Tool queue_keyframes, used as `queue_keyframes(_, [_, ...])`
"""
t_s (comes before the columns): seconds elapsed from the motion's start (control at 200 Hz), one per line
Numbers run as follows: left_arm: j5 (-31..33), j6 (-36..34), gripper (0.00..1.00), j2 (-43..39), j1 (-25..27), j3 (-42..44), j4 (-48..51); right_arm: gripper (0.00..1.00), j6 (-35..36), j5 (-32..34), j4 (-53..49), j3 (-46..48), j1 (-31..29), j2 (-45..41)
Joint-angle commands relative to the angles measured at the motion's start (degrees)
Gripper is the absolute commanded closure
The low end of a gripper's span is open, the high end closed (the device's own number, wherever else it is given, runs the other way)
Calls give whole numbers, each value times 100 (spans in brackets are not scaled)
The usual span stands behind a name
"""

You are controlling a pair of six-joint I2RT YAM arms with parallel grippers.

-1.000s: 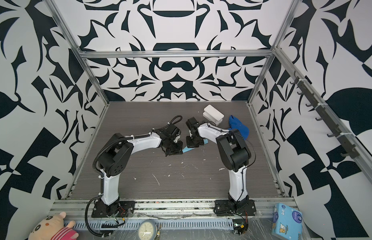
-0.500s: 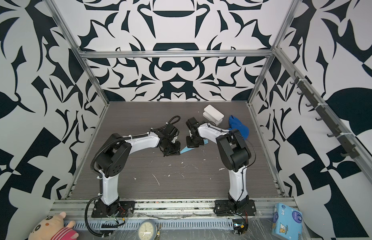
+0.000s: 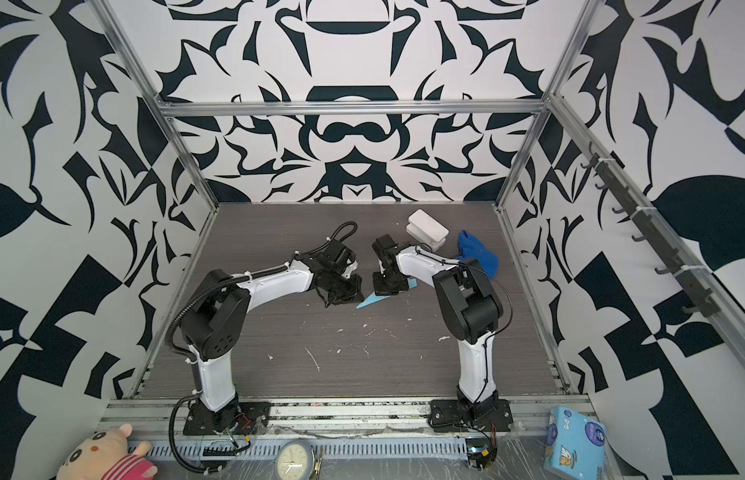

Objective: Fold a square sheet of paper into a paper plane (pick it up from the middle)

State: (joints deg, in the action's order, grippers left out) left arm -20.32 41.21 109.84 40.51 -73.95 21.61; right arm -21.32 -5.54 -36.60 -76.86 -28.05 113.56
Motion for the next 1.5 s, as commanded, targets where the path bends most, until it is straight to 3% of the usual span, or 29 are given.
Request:
queue_keyframes(0.0, [-235, 97, 100, 142, -26, -96, -140, 100, -51, 222, -62, 304, 22, 404])
queue_keyframes(0.595, [239, 97, 100, 877, -21, -281, 315, 100, 48, 38, 72, 221, 14, 110])
queue_keyframes(0.825, [352, 106, 100, 897, -26, -188, 468, 100, 235, -629, 484, 239, -133, -689])
queue_keyframes(0.965, [345, 115, 100, 919, -26, -155, 454, 100, 221, -1023, 633, 363, -286, -757])
queue_keyframes(1.495, [388, 175, 100, 891, -26, -14, 414, 100, 22, -592, 755, 355, -491, -160])
